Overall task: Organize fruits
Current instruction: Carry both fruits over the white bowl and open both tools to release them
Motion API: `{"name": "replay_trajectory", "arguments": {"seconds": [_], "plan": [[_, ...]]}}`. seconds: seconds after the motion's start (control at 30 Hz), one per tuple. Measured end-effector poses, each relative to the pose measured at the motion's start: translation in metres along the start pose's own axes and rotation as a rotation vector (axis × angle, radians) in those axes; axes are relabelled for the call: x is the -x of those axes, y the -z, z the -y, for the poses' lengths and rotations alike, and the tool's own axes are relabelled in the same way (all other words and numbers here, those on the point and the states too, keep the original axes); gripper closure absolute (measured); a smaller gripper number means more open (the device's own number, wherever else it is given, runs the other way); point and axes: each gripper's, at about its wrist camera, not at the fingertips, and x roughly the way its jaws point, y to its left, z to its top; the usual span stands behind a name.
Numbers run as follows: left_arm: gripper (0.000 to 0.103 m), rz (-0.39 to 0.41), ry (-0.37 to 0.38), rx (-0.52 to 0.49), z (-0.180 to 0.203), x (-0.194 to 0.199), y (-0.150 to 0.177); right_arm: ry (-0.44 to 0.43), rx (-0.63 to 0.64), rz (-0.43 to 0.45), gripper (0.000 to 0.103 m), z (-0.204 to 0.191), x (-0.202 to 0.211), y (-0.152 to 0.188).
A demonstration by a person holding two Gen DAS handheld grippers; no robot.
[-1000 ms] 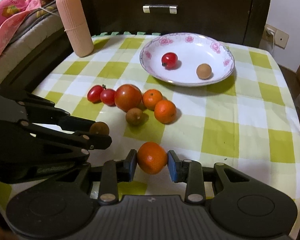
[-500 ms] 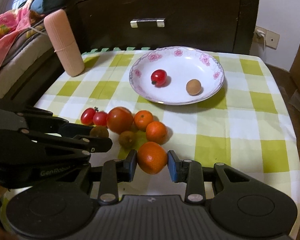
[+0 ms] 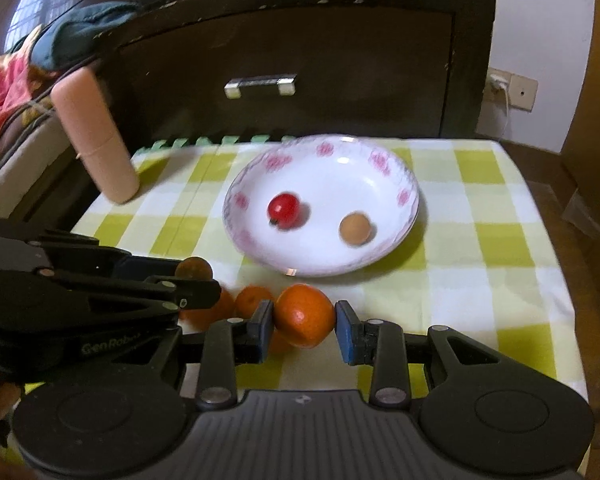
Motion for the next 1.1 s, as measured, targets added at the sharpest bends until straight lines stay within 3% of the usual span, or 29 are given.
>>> {"name": "replay_trajectory", "arguments": {"seconds": [0.43,1.1], "plan": [[0.072,0.011,-0.015,0.018,-0.007,-0.034,-0.035,0.040,-0.009,0.024,0.071,0.019,-0.031,-0.031],[0.071,-0.027,-0.023,0.044,-0.016,-0.068,-0.046,0.045,0.007,0.003,0.070,0.030,-0.066,-0.042]]}}
